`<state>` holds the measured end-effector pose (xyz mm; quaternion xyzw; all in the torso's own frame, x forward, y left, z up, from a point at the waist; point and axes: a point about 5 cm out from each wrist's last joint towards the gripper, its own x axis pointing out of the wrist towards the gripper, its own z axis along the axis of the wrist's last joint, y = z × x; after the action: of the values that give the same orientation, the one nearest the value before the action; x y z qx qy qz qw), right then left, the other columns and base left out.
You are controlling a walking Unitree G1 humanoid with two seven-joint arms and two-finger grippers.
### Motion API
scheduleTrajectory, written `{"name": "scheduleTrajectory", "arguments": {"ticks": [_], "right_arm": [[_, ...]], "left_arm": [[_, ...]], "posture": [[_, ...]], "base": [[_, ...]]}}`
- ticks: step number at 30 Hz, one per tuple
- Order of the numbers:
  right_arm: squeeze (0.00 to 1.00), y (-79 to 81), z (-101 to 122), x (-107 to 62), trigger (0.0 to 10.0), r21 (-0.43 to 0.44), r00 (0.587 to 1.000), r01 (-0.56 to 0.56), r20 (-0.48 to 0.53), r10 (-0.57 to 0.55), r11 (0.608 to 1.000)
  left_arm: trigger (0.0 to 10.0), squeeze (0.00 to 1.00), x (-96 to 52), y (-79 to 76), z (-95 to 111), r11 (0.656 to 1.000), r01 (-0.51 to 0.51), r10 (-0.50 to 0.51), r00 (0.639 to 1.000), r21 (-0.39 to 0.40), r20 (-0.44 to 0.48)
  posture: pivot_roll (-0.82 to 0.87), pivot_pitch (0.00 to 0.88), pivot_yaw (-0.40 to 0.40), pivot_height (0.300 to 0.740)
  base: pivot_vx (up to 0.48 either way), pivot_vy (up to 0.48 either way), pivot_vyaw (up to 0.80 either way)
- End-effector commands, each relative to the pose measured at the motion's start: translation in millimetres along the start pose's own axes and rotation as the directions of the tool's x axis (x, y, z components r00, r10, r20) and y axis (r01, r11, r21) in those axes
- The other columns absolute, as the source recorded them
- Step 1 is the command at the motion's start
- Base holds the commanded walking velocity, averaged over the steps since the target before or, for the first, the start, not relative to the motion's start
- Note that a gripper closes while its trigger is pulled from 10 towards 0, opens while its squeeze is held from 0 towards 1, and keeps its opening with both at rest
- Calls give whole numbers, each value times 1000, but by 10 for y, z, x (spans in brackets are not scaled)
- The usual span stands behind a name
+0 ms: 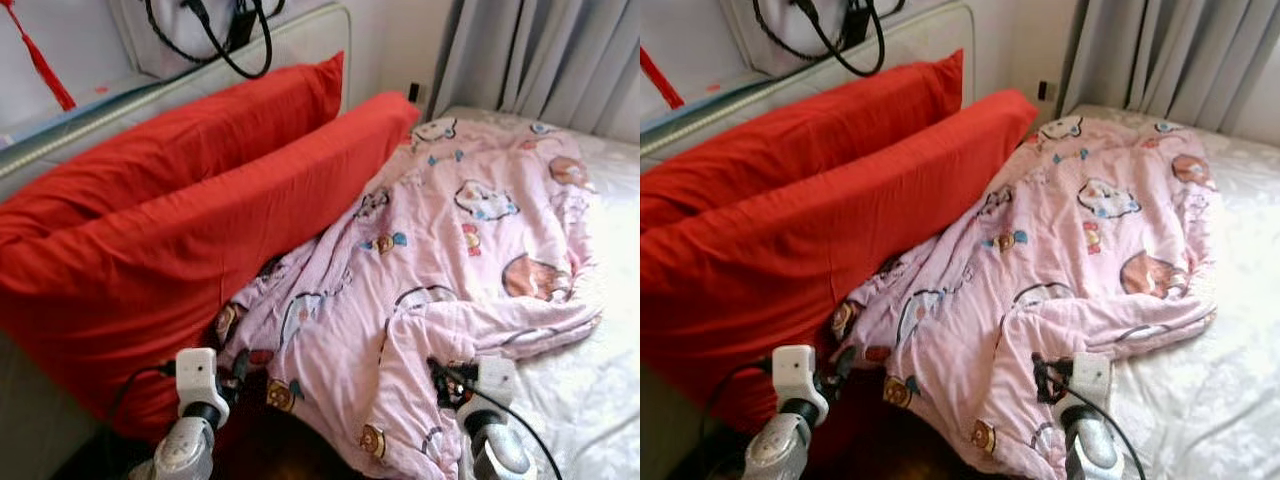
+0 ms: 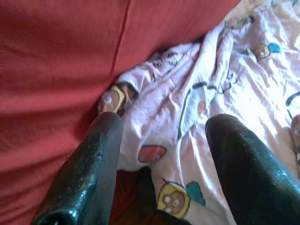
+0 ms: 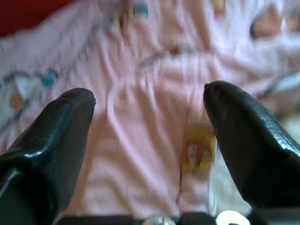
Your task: Clean up the room
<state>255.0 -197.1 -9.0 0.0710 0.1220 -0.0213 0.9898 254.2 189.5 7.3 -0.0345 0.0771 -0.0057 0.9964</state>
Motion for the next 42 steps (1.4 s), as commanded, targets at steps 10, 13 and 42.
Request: {"name": "scheduleTrajectory", "arguments": {"ticks": [10, 13, 42], "right_arm": [[0, -49, 81, -102, 10000, -94, 997, -27, 75, 34, 995], [0, -1, 85, -33, 10000, -87, 999, -2, 44, 6, 996], [0, 169, 107, -41, 10000, -32, 998, -58, 32, 59, 998]], "left_arm": [[10000, 0, -95, 101, 108, 1000, 2, -3, 998, 14, 66], [10000, 0, -72, 62, 97, 1000, 3, -3, 998, 5, 61], [10000, 0, -29, -5, 189, 1000, -1, 2, 998, -31, 56]], "posture": [[29, 66, 13, 740], [16, 50, 18, 735], [33, 93, 14, 673]], "base": [[0, 0, 0], [0, 0, 0], [0, 0, 0]]}}
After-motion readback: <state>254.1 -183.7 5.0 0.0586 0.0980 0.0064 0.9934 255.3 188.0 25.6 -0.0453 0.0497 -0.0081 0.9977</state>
